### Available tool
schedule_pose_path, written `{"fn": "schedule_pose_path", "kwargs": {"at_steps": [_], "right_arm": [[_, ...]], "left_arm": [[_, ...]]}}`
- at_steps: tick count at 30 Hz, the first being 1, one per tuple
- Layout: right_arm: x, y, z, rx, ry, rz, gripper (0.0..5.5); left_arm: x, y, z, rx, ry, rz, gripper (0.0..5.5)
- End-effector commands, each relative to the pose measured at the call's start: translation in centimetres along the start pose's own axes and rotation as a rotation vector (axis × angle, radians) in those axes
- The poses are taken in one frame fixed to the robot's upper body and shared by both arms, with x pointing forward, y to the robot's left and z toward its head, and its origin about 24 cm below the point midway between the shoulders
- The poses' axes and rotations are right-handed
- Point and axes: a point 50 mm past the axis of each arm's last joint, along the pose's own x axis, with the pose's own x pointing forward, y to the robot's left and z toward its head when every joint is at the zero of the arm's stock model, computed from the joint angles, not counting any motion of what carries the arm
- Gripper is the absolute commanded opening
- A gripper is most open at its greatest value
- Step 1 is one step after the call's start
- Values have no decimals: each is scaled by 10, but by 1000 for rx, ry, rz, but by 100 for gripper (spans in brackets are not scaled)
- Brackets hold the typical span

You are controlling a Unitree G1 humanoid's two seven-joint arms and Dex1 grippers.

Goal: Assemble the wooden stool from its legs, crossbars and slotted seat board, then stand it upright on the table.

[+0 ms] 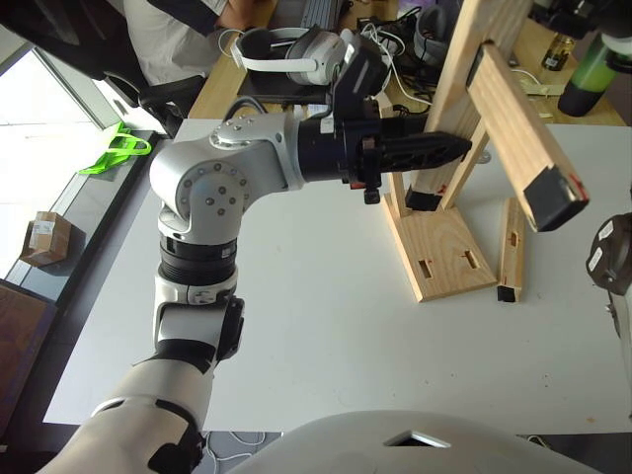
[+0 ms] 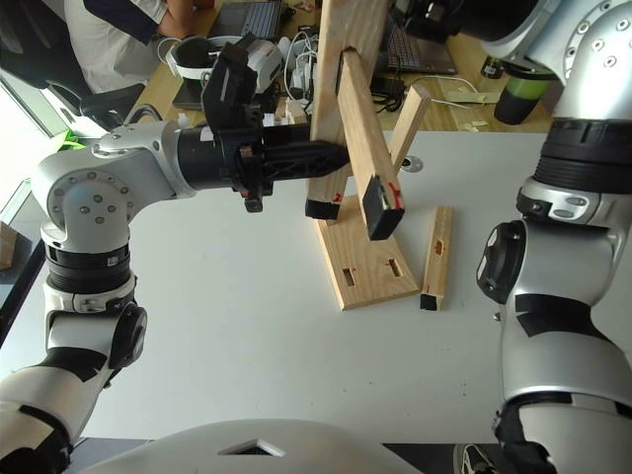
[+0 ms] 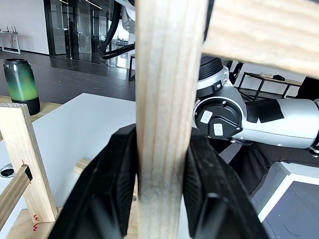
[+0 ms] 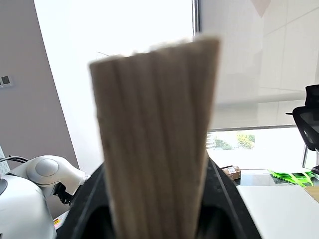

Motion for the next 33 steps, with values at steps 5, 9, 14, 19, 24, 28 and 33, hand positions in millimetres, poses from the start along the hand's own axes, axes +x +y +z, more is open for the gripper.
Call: {"fn": "schedule_pose_path", "kwargs": {"at_steps": [5,9,14,19,24,28,33], "right_arm": [[9,2,-3,-59,3,29,98],[9,-2,-5,-81,-8,-4,157],[5,-7,-7,-86,-36,-56,235],[-11,-17,10,-169,-196,-222,324],[-44,-9,22,-228,-365,-400,348],[-58,-5,-9,-197,-391,-591,348],[-61,14,-77,-170,-153,-743,348]], "left_arm": [[-4,1,5,34,-26,-14,109],[-10,7,2,42,-18,13,103],[-10,9,0,34,-65,34,102],[-13,11,-7,50,-73,96,102],[-14,20,-11,89,-158,274,102],[-16,35,0,179,-287,543,102],[-36,57,20,266,-445,960,102]]}}
